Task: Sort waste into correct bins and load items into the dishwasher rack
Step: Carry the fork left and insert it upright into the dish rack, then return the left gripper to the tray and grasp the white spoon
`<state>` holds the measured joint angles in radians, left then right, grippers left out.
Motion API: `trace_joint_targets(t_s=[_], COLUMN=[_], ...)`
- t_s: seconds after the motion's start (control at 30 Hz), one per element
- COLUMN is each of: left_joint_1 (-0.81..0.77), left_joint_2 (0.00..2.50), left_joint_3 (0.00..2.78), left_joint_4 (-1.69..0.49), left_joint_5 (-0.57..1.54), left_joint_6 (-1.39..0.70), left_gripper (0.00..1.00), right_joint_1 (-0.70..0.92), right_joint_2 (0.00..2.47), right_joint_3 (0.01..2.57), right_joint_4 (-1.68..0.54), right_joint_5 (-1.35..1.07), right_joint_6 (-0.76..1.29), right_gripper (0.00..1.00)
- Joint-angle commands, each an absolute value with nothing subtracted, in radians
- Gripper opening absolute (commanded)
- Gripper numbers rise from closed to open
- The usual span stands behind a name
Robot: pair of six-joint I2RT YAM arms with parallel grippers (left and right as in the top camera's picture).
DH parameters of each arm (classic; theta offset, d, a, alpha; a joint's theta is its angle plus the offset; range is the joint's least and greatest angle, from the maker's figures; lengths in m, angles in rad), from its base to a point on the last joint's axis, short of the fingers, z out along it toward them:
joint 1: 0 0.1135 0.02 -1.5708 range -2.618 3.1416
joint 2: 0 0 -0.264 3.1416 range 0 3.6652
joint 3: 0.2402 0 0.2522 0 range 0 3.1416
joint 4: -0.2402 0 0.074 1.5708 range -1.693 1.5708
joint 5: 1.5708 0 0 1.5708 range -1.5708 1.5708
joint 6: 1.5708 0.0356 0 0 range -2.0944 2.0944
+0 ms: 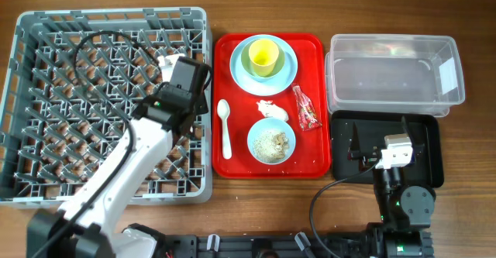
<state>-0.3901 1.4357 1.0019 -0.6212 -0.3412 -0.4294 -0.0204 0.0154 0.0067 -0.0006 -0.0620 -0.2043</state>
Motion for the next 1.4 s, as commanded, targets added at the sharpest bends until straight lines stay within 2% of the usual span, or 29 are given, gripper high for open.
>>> trace_joint_targets(t_s=[0.0,0.13,0.23,0.53,0.63,0.7,0.8,0.87,0.97,1.17,1.23,1.3,1.37], left_joint_1=[-0.385,-0.384,-0.384,-0.384,-0.385,-0.386,-0.392,-0.413,-0.517,-0.764,-0.807,-0.817,-0.806], left_joint_2=[1.517,1.571,1.567,1.471,1.407,1.363,1.299,1.294,1.314,1.452,1.522,1.589,1.642], left_joint_3=[1.008,1.008,1.008,1.008,1.008,1.008,1.008,1.008,0.977,0.959,0.959,0.959,0.959], left_joint_4=[-0.583,-0.579,-0.579,-0.582,-0.594,-0.611,-0.681,-0.725,-0.723,-0.711,-0.703,-0.691,-0.654], left_joint_5=[-0.293,-0.292,-0.293,-0.311,-0.280,-0.204,-0.036,0.064,0.056,-0.241,-0.338,-0.402,-0.405], left_joint_6=[-0.313,-0.291,-0.291,-0.292,-0.300,-0.316,-0.447,-0.548,-0.645,-0.823,-0.863,-0.884,-0.884], left_gripper=[0.05,0.07,0.19,0.38,0.31,0.18,0.04,0.04,0.04,0.11,0.13,0.22,0.23], right_joint_1=[-0.016,-0.016,-0.016,-0.016,-0.016,-0.016,-0.016,-0.016,-0.016,-0.016,-0.016,-0.016,-0.016], right_joint_2=[0.011,0.011,0.011,0.011,0.011,0.011,0.011,0.011,0.011,0.011,0.011,0.011,0.011], right_joint_3=[0.006,0.006,0.006,0.005,0.006,0.006,0.006,0.006,0.005,0.006,0.005,0.006,0.006], right_joint_4=[0.002,0.002,0.002,0.002,0.002,0.002,0.002,0.002,0.002,0.002,0.002,0.002,0.002], right_joint_5=[-0.049,-0.049,-0.049,-0.049,-0.049,-0.049,-0.049,-0.049,-0.049,-0.049,-0.049,-0.049,-0.049], right_joint_6=[-0.208,-0.207,-0.207,-0.207,-0.207,-0.207,-0.207,-0.207,-0.207,-0.207,-0.207,-0.207,-0.207], right_gripper=[1.00,1.00,1.00,1.00,1.00,1.00,1.00,1.00,1.00,1.00,1.00,1.00,1.00])
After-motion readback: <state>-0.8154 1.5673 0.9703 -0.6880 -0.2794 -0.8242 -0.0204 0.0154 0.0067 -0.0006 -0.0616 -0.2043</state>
